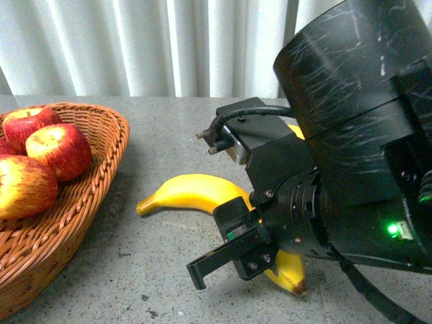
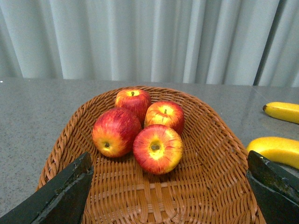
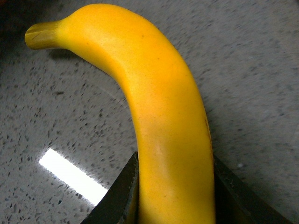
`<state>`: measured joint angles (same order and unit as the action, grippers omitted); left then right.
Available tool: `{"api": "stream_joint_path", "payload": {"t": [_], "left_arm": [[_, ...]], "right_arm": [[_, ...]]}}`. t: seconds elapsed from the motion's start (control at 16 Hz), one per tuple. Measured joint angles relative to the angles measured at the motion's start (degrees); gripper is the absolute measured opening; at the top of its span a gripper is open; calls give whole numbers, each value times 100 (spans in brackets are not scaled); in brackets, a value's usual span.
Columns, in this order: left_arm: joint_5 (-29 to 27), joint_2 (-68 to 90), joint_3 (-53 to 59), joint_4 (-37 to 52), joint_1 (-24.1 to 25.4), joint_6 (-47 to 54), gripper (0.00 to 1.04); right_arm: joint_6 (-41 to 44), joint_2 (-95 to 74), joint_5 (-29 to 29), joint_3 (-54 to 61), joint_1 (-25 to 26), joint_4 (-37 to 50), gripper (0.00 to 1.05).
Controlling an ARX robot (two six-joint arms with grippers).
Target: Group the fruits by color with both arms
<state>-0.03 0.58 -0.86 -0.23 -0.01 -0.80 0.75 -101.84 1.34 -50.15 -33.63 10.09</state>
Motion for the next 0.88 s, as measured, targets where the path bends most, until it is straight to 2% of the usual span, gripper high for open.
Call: {"api": "stream_joint_path", "payload": {"t": [0.25, 0.5, 0.69, 0.88], "left_arm": [[2, 0, 0, 0, 0, 0, 98], [0, 0, 0, 2, 0, 0, 98], [0, 0, 0, 2, 0, 0, 98], [0, 0, 0, 2, 0, 0, 98]], "right_arm": [[-229, 977, -385, -31, 890, 227, 33], [-114, 2120, -1158, 319, 2505, 304, 33], [439, 2518, -1700, 852, 3956, 192, 32], [1143, 2518, -2048, 1263, 5021, -44, 32]]}}
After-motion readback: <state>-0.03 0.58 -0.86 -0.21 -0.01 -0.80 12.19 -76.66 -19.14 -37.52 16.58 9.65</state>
